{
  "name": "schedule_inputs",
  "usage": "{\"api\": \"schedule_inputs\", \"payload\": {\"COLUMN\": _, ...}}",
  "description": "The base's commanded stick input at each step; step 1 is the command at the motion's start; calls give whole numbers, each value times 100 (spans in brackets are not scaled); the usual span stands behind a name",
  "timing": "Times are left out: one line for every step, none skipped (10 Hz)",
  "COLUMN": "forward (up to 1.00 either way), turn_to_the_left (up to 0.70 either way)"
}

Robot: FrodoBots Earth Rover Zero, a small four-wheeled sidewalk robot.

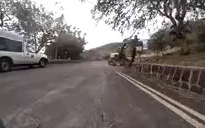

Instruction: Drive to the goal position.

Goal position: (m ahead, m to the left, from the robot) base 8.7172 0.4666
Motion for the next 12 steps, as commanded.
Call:
{"api": "schedule_inputs", "payload": {"forward": 70, "turn_to_the_left": 0}}
{"api": "schedule_inputs", "payload": {"forward": 70, "turn_to_the_left": 0}}
{"api": "schedule_inputs", "payload": {"forward": 70, "turn_to_the_left": 0}}
{"api": "schedule_inputs", "payload": {"forward": 70, "turn_to_the_left": 0}}
{"api": "schedule_inputs", "payload": {"forward": 70, "turn_to_the_left": 0}}
{"api": "schedule_inputs", "payload": {"forward": 70, "turn_to_the_left": 0}}
{"api": "schedule_inputs", "payload": {"forward": 70, "turn_to_the_left": 0}}
{"api": "schedule_inputs", "payload": {"forward": 70, "turn_to_the_left": 0}}
{"api": "schedule_inputs", "payload": {"forward": 70, "turn_to_the_left": 0}}
{"api": "schedule_inputs", "payload": {"forward": 70, "turn_to_the_left": 0}}
{"api": "schedule_inputs", "payload": {"forward": 70, "turn_to_the_left": 0}}
{"api": "schedule_inputs", "payload": {"forward": 70, "turn_to_the_left": 0}}
